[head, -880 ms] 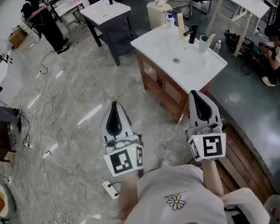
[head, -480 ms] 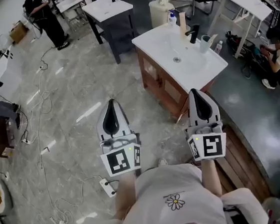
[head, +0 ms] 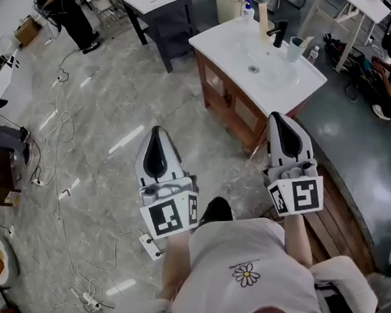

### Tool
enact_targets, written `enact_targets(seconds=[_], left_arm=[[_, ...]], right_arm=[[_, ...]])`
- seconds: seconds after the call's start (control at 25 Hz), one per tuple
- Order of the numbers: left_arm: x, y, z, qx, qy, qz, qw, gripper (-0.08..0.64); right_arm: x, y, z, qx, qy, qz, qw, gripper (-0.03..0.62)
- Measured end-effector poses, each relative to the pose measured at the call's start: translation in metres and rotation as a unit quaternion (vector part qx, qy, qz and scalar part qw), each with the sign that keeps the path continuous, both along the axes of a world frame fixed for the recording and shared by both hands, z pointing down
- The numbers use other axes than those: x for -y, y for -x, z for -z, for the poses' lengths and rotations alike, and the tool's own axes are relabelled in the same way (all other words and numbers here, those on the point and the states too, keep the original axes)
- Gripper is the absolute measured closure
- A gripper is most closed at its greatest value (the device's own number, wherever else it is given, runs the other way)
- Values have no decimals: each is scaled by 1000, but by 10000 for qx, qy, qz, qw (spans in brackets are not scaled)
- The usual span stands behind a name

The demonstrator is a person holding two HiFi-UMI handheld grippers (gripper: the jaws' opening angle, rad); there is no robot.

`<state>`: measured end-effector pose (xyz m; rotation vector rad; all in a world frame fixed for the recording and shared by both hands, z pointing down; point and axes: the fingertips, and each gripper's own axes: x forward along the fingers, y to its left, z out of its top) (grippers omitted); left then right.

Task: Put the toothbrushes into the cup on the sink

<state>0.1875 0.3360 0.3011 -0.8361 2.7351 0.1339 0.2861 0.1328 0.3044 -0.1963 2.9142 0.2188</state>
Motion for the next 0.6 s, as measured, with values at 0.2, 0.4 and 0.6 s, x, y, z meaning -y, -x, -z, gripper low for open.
enact_targets(seconds=[0.2,0.4,0.6], left_arm=[[-1,17,-14,-120,58,124,9998,545],[13,53,-15,-48,-12,118,9999,545],[40,112,-18,-109,-5,38,9999,545]], right_arm=[[-3,23,-20,-252,9,206,9995,581],[9,61,-22,-273,-64,245,9993,580],[36,112,-25,-324,-39,119,9994,581]])
